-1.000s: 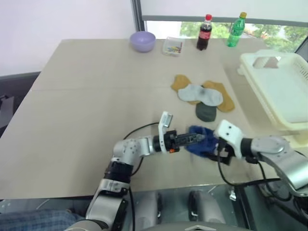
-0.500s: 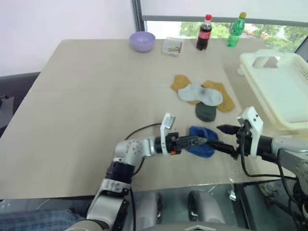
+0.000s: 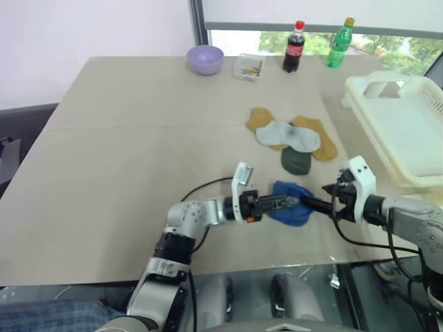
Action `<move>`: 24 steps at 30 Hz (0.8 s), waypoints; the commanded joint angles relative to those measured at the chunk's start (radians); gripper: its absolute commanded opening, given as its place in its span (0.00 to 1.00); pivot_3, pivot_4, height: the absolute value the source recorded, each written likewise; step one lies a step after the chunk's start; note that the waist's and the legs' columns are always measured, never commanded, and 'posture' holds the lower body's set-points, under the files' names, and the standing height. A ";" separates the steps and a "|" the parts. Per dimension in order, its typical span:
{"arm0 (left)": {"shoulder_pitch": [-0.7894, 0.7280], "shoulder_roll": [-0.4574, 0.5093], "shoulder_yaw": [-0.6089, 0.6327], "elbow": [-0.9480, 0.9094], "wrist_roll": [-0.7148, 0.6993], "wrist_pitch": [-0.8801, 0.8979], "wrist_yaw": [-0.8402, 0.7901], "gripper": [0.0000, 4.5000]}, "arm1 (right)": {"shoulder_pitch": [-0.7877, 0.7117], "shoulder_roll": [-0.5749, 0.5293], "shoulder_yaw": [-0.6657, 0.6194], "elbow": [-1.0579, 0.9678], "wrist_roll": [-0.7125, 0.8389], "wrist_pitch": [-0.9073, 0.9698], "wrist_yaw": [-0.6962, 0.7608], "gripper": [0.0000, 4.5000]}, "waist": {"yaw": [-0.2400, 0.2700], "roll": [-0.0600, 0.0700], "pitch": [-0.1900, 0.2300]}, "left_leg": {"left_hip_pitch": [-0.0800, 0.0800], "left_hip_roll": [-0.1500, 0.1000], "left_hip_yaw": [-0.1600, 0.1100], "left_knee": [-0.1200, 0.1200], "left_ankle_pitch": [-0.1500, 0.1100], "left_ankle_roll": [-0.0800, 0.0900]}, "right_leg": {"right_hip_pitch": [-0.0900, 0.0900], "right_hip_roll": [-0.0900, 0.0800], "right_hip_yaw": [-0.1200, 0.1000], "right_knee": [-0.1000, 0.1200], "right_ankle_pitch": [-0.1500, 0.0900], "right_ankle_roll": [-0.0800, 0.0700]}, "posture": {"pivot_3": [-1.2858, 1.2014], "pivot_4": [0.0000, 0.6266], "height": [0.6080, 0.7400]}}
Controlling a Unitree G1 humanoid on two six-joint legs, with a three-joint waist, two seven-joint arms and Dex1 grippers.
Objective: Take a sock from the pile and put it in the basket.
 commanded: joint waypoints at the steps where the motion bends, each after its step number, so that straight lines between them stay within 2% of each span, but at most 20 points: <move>1: 0.011 -0.013 0.001 -0.004 -0.004 -0.007 -0.006 1.00 | 0.015 0.039 -0.077 0.004 0.072 0.120 0.001 0.99 | 0.000 0.000 0.000 | 0.000 0.000 0.000 0.000 0.000 0.000 | 0.000 0.000 0.000 0.000 0.000 0.000 | 0.52 0.24 0.95; 4: 0.014 -0.013 0.001 -0.006 -0.002 -0.011 -0.006 1.00 | 0.005 0.147 -0.147 0.033 0.115 0.220 -0.015 0.99 | -0.001 0.000 -0.001 | 0.001 0.000 0.000 0.000 0.000 0.000 | 0.001 0.000 0.000 0.000 0.000 0.000 | 0.52 0.24 0.95; 9: 0.017 -0.008 0.005 -0.006 0.001 -0.013 -0.005 1.00 | 0.001 0.310 -0.159 0.075 0.139 0.230 -0.085 0.99 | -0.008 0.000 -0.003 | 0.002 0.001 0.000 0.000 0.000 0.000 | 0.001 0.002 0.001 0.001 0.000 0.000 | 0.52 0.24 0.95; 12: 0.017 -0.006 0.009 -0.008 0.002 -0.012 -0.003 1.00 | -0.016 0.382 -0.168 0.110 0.151 0.230 -0.118 0.81 | -0.016 0.001 -0.003 | 0.003 0.002 0.000 0.000 0.000 0.000 | 0.001 0.004 0.001 0.002 0.000 0.000 | 0.52 0.24 0.95; 13: 0.017 -0.006 0.011 -0.010 0.001 -0.011 -0.003 1.00 | -0.019 0.391 -0.164 0.115 0.149 0.230 -0.126 0.72 | -0.019 0.002 -0.004 | 0.003 0.002 0.000 0.000 0.000 0.000 | 0.001 0.004 0.002 0.002 0.000 0.000 | 0.52 0.24 0.95; 16: 0.019 -0.002 0.016 -0.017 0.001 -0.007 -0.003 1.00 | -0.024 0.410 -0.169 0.141 0.161 0.230 -0.143 0.40 | -0.024 0.003 -0.004 | 0.003 0.002 0.000 0.000 0.000 0.000 | 0.001 0.004 0.002 0.002 0.000 0.000 | 0.52 0.24 0.95; 19: 0.027 0.010 0.013 -0.031 0.006 -0.015 -0.010 1.00 | -0.030 0.415 -0.182 0.166 0.181 0.230 -0.152 0.04 | -0.026 0.003 -0.004 | 0.002 0.002 0.000 0.000 0.000 0.000 | 0.001 0.004 0.002 0.002 0.000 0.000 | 0.52 0.24 0.95; 24: 0.056 0.077 0.009 -0.107 0.058 -0.111 -0.023 1.00 | -0.027 0.395 -0.194 0.178 0.203 0.230 -0.168 0.02 | -0.028 0.003 -0.004 | 0.003 0.002 0.000 0.000 0.000 0.000 | 0.001 0.004 0.002 0.002 0.000 0.000 | 0.52 0.24 0.95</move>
